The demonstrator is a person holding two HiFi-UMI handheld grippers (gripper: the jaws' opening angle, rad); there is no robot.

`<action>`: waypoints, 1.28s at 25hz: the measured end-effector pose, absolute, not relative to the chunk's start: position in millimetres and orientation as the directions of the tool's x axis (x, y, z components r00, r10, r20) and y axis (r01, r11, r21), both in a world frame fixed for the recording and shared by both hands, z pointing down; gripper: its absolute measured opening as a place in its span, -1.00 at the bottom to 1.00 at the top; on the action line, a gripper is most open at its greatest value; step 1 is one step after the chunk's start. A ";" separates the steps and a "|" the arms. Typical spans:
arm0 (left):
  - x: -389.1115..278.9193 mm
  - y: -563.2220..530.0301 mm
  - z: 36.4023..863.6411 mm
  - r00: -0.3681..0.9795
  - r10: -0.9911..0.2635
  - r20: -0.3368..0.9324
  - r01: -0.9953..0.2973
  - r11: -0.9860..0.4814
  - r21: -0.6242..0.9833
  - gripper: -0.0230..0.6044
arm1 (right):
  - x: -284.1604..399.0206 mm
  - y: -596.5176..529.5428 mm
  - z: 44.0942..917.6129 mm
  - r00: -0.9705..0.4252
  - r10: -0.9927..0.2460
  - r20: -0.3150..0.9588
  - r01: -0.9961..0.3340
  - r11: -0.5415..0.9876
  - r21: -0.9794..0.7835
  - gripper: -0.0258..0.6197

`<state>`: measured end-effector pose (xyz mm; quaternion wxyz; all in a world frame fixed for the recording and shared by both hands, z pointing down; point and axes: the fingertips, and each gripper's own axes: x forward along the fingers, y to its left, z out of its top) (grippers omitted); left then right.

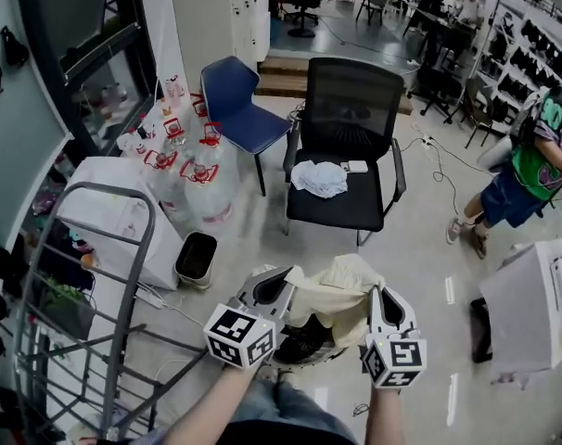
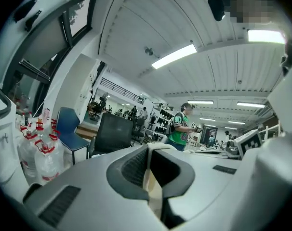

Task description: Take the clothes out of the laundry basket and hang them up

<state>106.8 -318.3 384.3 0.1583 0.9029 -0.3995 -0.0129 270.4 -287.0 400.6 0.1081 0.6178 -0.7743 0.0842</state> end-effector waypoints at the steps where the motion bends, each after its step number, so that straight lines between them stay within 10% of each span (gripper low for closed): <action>1: 98.7 -318.6 380.3 0.665 -0.740 0.097 -0.729 -0.616 0.299 -0.86 | 263.5 -288.4 400.3 -0.229 -0.934 0.274 -0.970 0.242 0.014 -0.84; 32: -206.9 -141.8 286.1 -0.199 -0.977 -0.072 -0.962 0.180 0.204 -0.86 | -88.6 -251.6 333.0 -0.930 -0.365 0.049 -0.367 0.929 -0.051 -0.84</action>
